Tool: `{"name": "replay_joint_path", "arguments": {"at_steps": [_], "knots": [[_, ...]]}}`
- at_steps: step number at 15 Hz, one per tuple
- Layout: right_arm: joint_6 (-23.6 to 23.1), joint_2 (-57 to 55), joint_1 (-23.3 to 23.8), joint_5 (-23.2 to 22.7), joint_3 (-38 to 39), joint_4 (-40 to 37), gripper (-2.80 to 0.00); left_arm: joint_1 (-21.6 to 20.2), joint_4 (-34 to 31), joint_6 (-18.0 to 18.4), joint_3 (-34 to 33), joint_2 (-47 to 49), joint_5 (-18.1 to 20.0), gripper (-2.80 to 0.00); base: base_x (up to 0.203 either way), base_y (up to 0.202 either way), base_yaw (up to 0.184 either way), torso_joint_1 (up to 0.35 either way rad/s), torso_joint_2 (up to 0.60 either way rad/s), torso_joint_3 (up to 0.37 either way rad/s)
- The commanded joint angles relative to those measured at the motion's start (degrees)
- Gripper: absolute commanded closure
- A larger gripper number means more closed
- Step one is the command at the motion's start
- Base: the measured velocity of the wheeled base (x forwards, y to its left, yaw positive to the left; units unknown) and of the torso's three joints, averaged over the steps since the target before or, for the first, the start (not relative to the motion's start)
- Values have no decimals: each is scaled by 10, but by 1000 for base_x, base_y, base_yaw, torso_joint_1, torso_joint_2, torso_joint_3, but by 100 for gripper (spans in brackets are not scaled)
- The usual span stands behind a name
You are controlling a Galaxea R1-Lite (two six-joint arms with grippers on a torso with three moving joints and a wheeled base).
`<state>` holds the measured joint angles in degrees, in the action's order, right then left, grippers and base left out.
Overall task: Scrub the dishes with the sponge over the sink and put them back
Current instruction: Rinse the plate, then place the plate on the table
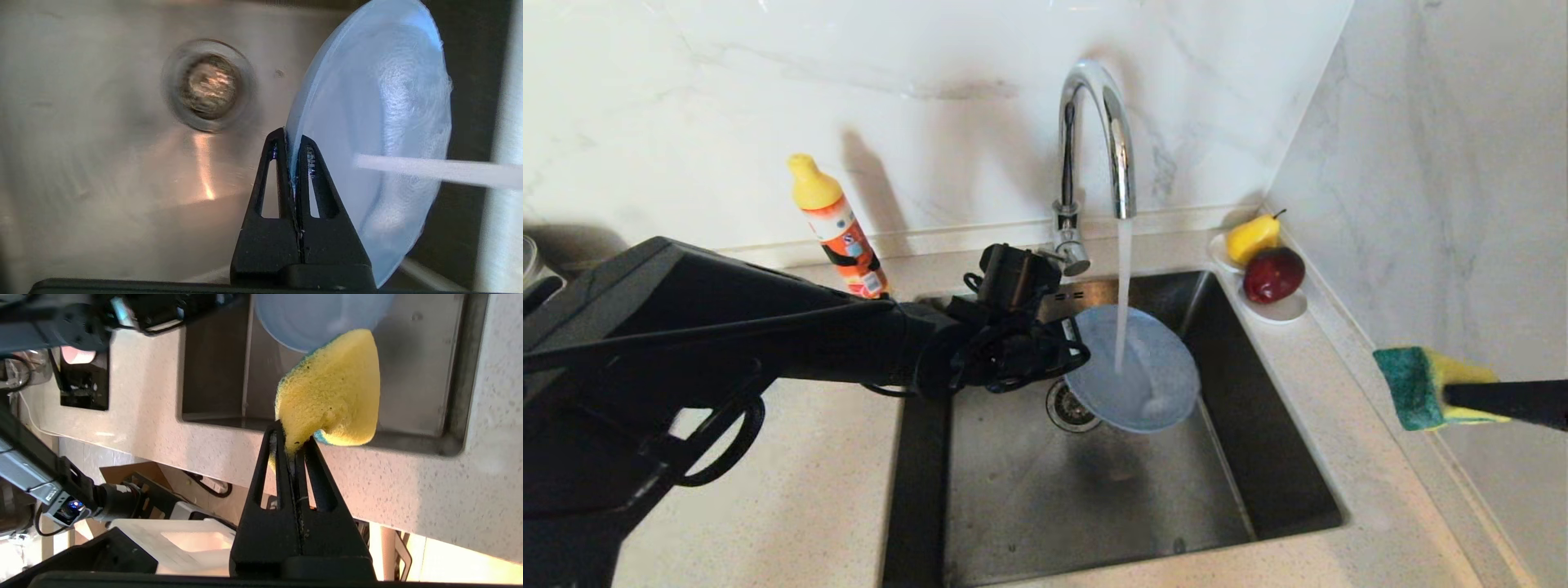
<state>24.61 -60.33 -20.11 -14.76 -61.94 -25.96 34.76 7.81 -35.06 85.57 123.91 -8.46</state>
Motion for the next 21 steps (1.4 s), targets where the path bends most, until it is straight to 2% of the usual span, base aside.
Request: {"name": "replay_joint_path", "arguments": {"at_steps": [1,3,7,10,11,15,19,21], "knots": [[1,-4,0,-1,17,7,0,-18,-1,23,-28,-40,-36,0,0,0,0,0,0,0],[2,-7,0,-1,34,25,0,-33,4,68,-68,-76,-67,0,0,0,0,0,0,0],[2,-8,0,-3,57,39,0,-69,5,141,-130,-145,-172,0,0,0,0,0,0,0],[2,-8,-1,-3,63,39,0,-91,22,183,-144,-177,-258,0,0,0,0,0,0,0],[2,-8,-1,-3,65,39,0,-96,30,194,-146,-184,-270,0,0,0,0,0,0,0],[3,1,0,-2,88,39,0,-104,54,258,-159,-221,-279,0,0,0,0,0,0,0],[3,11,0,-2,111,42,0,-105,119,332,-195,-234,-279,0,0,0,0,0,0,0],[3,14,0,-3,116,42,0,-109,130,350,-198,-235,-279,0,0,0,0,0,0,0]]}}
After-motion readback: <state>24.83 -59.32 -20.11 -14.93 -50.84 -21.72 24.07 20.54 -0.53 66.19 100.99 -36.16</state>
